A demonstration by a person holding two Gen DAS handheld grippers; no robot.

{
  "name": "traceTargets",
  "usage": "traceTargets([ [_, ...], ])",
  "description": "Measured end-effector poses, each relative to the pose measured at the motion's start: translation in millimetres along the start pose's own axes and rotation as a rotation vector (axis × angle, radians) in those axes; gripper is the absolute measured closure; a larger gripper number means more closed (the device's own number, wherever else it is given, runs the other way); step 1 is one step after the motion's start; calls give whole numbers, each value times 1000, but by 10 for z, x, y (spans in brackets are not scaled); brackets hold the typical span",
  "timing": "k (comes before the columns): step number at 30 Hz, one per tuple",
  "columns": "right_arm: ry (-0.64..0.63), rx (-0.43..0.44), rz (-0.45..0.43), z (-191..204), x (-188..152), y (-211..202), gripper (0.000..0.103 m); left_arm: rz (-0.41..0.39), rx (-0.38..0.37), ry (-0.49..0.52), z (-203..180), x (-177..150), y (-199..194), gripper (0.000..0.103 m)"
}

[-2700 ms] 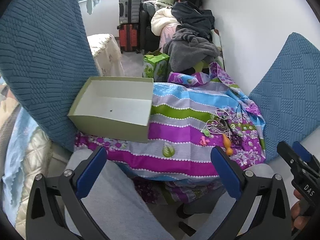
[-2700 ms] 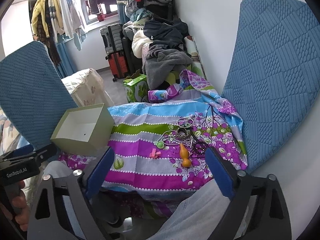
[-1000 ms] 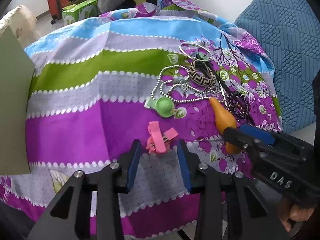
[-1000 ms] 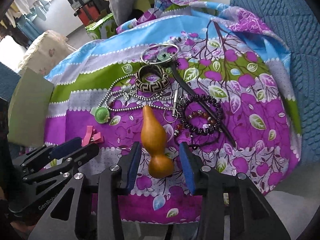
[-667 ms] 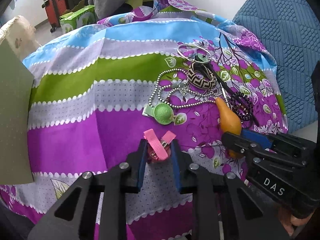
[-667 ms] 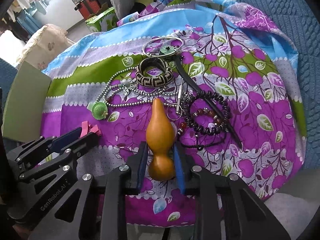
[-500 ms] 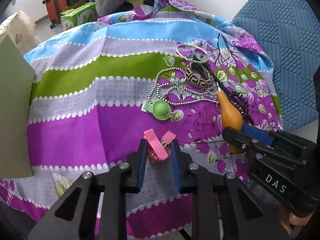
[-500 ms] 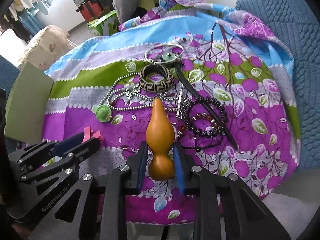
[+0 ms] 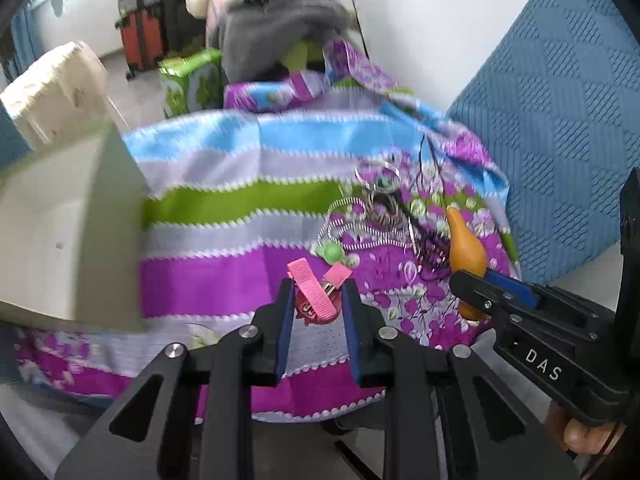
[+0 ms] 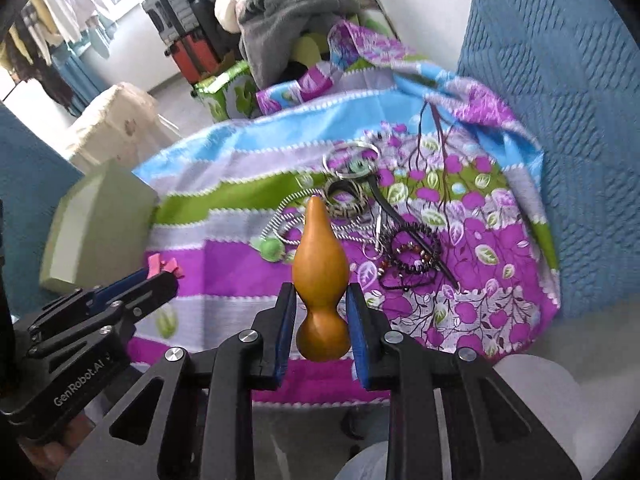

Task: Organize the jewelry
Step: 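Carry the pink clip with the left tool while the right tool carries the orange gourd to the box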

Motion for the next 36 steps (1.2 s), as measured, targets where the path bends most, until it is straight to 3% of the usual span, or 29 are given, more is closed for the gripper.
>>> traceTargets([
  [13, -74, -12, -185, 589, 785, -896, 80, -151, 11, -17, 191, 586, -1013, 79],
  [21, -162, 31, -285, 1209, 1282, -1179, 80, -277, 26, -56, 628, 975, -1580, 79],
  [27, -227, 86, -305, 1782, 1477, -1056, 80, -319, 71, -112, 1160, 1111, -1686, 79],
  [36, -292, 136, -216, 2395, 1382, -315, 80, -267, 130, -214, 2080, 1094, -1303, 79],
])
Point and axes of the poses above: each gripper's, at about its wrist camera, not at the fingertips, and y roughly the way its jaws point, z to its left, x to its top, the point moved 3 cm from there along y, roughly the way its jaws point, and after that the axes turned 13 degrees about -y, right-handed, at the moved point
